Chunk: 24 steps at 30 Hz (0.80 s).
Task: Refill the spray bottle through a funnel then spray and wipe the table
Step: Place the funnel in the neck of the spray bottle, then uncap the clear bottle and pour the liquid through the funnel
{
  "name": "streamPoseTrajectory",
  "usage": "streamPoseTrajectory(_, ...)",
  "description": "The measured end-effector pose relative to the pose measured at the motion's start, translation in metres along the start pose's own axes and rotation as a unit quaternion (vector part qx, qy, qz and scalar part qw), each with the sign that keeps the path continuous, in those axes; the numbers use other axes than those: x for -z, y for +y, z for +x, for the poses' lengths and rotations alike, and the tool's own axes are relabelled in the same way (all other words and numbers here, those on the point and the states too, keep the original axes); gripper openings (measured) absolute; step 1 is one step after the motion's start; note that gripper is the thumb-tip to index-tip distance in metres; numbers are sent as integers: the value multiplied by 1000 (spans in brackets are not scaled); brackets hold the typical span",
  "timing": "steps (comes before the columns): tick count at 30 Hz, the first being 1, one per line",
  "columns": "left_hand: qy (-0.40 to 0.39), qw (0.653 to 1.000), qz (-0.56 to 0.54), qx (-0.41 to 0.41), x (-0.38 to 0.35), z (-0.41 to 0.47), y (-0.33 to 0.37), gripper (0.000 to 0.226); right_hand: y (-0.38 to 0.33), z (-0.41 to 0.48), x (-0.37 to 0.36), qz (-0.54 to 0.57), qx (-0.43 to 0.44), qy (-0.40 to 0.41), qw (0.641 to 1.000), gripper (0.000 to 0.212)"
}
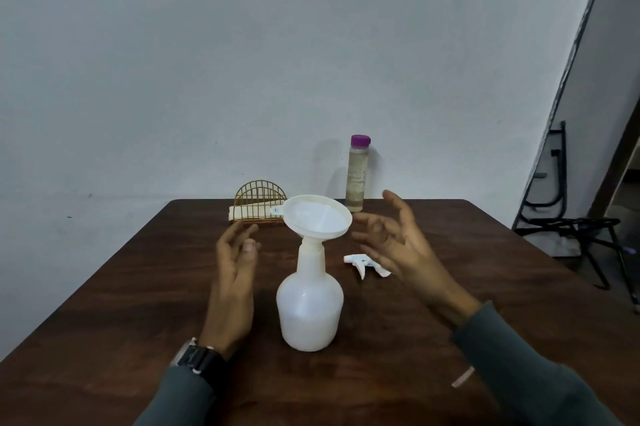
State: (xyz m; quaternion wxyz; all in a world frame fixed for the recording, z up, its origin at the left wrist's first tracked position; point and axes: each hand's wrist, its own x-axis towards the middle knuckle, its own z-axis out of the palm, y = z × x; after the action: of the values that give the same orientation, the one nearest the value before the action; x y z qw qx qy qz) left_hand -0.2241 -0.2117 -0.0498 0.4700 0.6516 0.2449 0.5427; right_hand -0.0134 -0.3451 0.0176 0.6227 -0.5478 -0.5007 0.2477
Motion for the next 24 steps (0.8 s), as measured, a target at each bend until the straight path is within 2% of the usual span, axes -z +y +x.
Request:
streamPoseTrajectory(2,4,1000,24,11,0,12,-2,56,3,18,12,22,-26,40,999,95)
streamPoseTrajectory(4,-1,999,43,16,-3,24,-5,44,9,43,24,-46,-38,65,996,81)
streamPoseTrajectory(8,-14,997,72,28,-8,46,-20,46,20,106,47,-238,-47,68,968,84)
streamPoseTrajectory(13,-44,978,201,-37,-13,66,-45,46,31,177,63,-399,-58,20,915,74)
streamPoseTrajectory(16,-49,969,231,-75,-14,85,-58,49,38,216,62,-453,-50,14,890,72)
streamPoseTrajectory(19,-62,968,235,-64,-15,94,-67,56,43,250,58,-485,-33,36,873,75)
streamPoseTrajectory(24,-41,977,201,-61,-16,94,-56,52,52,291,52,-465,-54,63,882,94)
